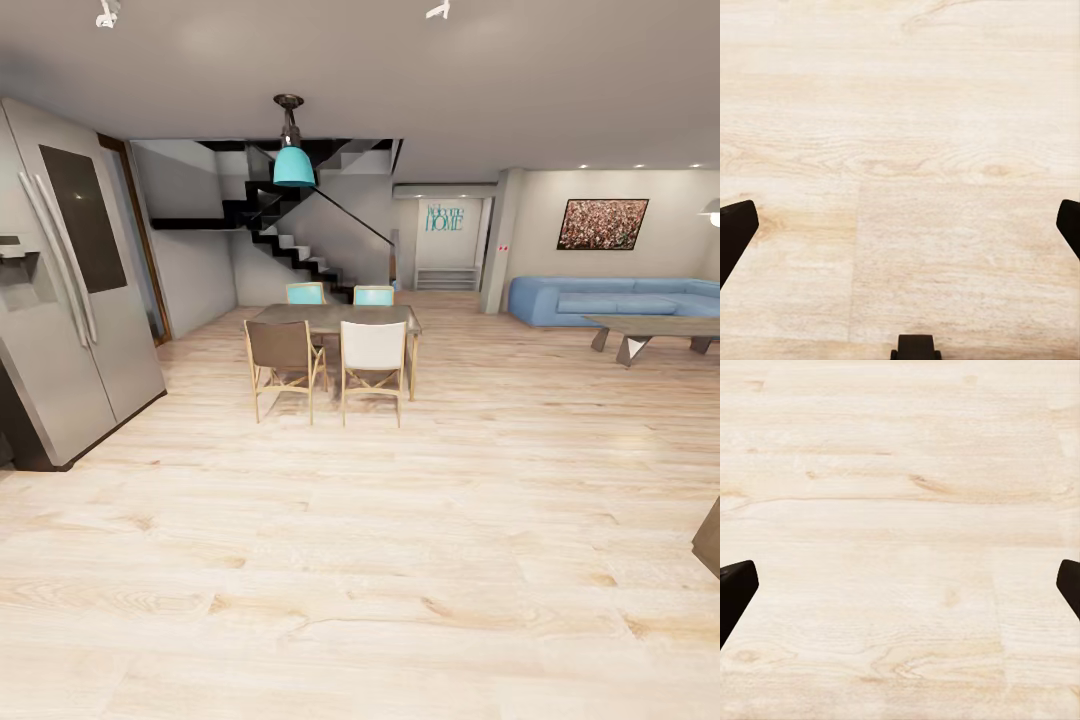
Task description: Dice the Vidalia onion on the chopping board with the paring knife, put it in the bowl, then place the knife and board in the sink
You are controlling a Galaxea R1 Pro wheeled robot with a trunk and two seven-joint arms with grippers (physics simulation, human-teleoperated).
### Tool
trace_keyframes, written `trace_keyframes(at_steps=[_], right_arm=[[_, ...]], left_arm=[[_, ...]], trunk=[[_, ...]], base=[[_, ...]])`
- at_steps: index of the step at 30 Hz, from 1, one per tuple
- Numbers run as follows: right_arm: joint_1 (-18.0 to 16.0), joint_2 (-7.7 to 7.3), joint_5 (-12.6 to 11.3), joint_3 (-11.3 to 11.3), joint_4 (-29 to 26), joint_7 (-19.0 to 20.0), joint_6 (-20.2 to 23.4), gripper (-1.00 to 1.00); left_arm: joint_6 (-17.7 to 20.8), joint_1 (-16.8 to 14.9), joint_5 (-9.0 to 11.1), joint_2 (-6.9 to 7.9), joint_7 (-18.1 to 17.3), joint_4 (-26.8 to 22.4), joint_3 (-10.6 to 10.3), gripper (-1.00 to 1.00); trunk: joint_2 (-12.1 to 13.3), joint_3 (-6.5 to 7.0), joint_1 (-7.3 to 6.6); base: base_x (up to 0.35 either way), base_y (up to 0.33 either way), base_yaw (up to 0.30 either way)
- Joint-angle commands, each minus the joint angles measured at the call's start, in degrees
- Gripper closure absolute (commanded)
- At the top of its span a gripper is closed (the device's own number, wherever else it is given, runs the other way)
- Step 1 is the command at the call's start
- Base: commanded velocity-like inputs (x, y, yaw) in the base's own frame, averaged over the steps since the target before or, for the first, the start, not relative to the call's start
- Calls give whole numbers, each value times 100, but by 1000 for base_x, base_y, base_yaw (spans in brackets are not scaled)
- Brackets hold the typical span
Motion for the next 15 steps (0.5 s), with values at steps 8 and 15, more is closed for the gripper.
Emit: trace_keyframes(at_steps=[8, 15], right_arm=[[-3, 2, 2, -4, 4, -11, -17, -100], [-3, 2, 2, -4, 4, -10, -17, -100]], left_arm=[[-10, 1, 1, 0, -2, 6, 2, -100], [-10, 1, 1, 0, -2, 30, 2, -100]], trunk=[[-3, -5, 0], [-3, -10, 0]], base=[[0, 0, 97], [0, 0, 260]])
